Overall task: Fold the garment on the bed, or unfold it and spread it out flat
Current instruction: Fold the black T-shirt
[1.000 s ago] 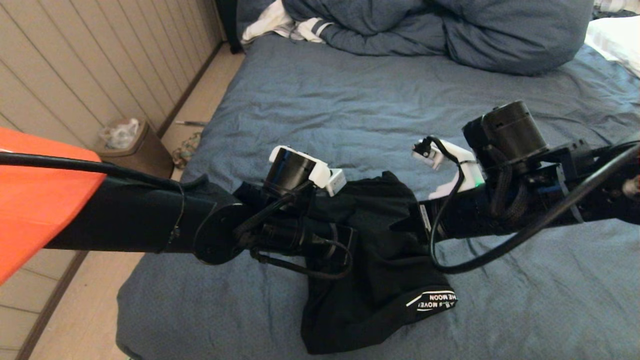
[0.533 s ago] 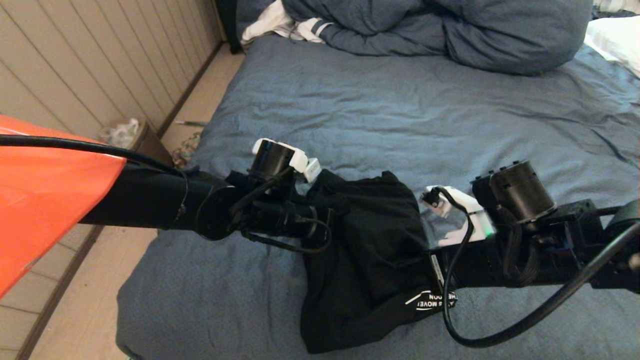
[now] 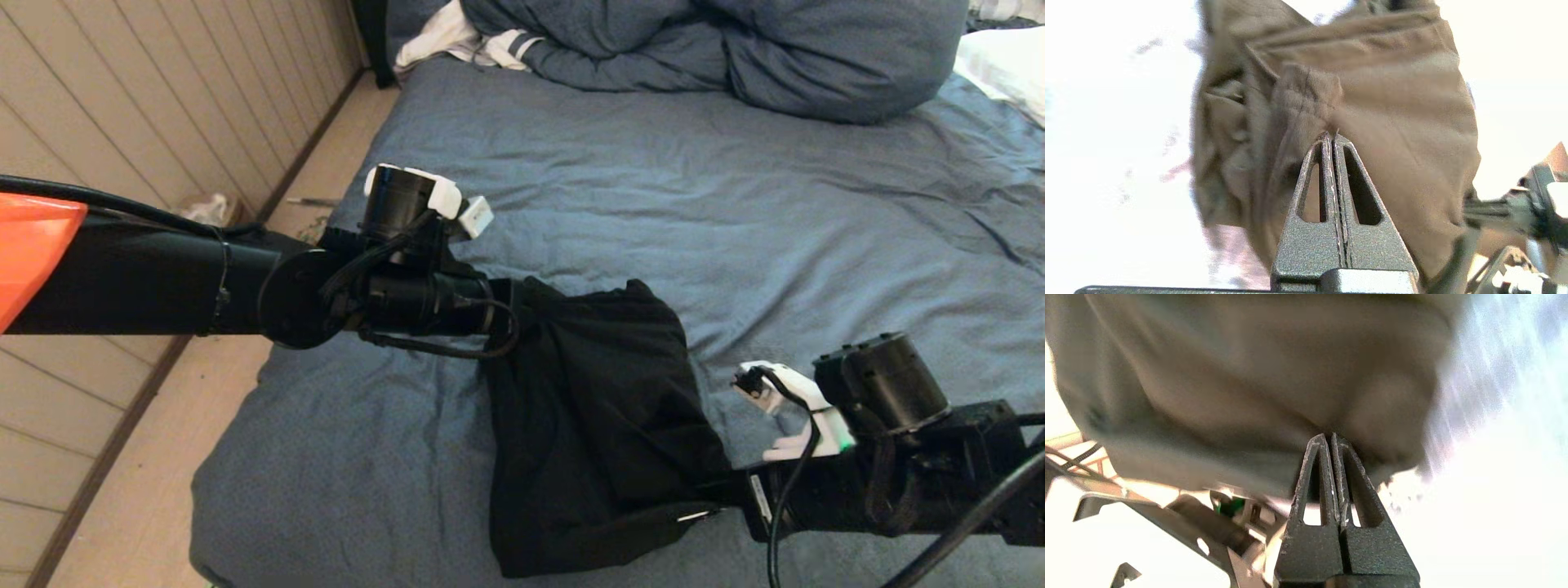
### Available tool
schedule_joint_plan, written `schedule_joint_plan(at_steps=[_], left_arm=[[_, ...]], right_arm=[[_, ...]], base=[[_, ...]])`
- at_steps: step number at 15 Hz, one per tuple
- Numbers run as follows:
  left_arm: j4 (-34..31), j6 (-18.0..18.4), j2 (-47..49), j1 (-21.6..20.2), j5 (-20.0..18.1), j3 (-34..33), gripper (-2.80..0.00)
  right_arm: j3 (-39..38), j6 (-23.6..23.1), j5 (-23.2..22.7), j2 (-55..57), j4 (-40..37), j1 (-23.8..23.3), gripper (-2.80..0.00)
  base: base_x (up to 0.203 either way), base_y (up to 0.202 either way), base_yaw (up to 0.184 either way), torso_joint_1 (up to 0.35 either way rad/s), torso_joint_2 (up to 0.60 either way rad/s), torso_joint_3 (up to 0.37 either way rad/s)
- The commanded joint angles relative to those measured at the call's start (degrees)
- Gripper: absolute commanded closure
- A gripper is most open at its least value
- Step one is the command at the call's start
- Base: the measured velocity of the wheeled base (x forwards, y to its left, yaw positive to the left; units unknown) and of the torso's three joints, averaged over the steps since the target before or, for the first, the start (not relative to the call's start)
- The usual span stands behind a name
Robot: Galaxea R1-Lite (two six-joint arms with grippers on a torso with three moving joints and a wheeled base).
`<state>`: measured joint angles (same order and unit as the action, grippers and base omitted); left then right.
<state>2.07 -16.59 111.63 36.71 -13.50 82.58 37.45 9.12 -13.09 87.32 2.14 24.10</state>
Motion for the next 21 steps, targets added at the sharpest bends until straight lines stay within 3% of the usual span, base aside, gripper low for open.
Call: schedule_joint_plan(at_steps=[1,7,12,16,19,21], left_arm=[[0.04,-0.11,0.17,-0.85,-0.12,0.21,0.0],[-0.43,-0.52,-0.03,-3.42,-0.33,0.1,0.0],[-4.04,-2.49,-10.97,-3.65,-0.42,0.18,0.0],[-6.15,-5.51,-13.4,4.87,-0.35,-3.95,0.0],[-5.59,-5.78,-10.56,11.23,0.27,-10.25,0.0],[-4.74,-5.9,-8.35,12.19,0.24,-12.91,0.0]], right_arm=[[-3.51,-0.05,-0.09,-3.36,0.05,-2.2,0.0],[-6.56,-1.92,-0.76,-9.77,-0.07,-7.5,0.0],[5.23,-1.51,-2.34,-13.57,-0.55,-6.79,0.0],[15.2,-0.3,-2.67,-1.69,-0.43,-2.16,0.0],[24.03,0.84,-2.7,9.83,-0.33,1.52,0.0],[29.08,1.71,-2.67,16.18,-0.31,3.7,0.0]], base=[[0.0,0.0,0.0,0.0,0.0,0.0],[0.0,0.0,0.0,0.0,0.0,0.0],[0.0,0.0,0.0,0.0,0.0,0.0],[0.0,0.0,0.0,0.0,0.0,0.0],[0.0,0.0,0.0,0.0,0.0,0.0],[0.0,0.0,0.0,0.0,0.0,0.0]])
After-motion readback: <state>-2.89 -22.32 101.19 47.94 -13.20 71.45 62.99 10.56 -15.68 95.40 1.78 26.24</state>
